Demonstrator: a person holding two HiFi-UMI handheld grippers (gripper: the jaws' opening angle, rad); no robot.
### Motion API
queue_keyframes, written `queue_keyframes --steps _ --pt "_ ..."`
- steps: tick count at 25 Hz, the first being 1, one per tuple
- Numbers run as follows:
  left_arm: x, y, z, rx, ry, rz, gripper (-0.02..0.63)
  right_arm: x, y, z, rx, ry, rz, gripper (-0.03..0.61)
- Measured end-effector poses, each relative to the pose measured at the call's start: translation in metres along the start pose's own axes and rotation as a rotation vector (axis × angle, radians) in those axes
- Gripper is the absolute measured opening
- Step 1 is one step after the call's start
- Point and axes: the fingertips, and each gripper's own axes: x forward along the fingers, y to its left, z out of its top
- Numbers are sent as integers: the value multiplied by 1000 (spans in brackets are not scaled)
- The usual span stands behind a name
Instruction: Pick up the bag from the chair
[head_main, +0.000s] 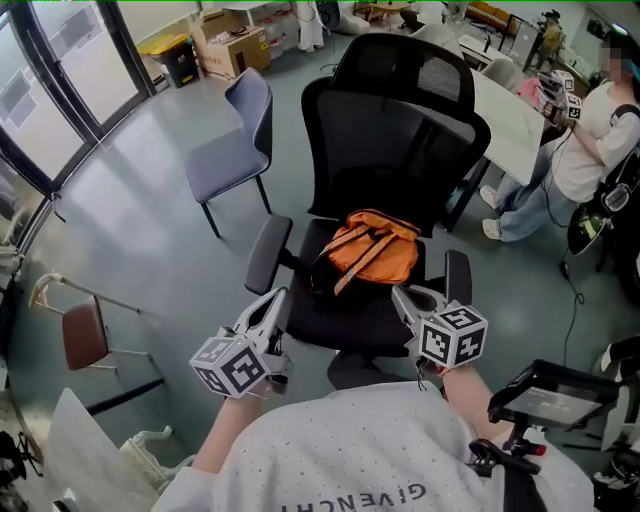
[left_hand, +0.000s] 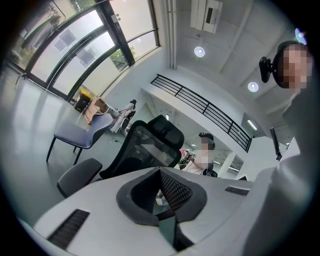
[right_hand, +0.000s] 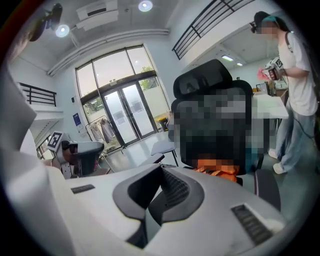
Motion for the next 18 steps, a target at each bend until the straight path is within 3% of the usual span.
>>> queue_keyframes --steps 7,11,18 --pt "62 18 -3 50 55 23 12 48 -62 10 69 -3 5 5" --pt "84 30 -4 46 95 64 12 66 -82 8 112 37 9 4" --pt "157 61 -19 59 179 94 12 122 -155 10 146 67 -10 5"
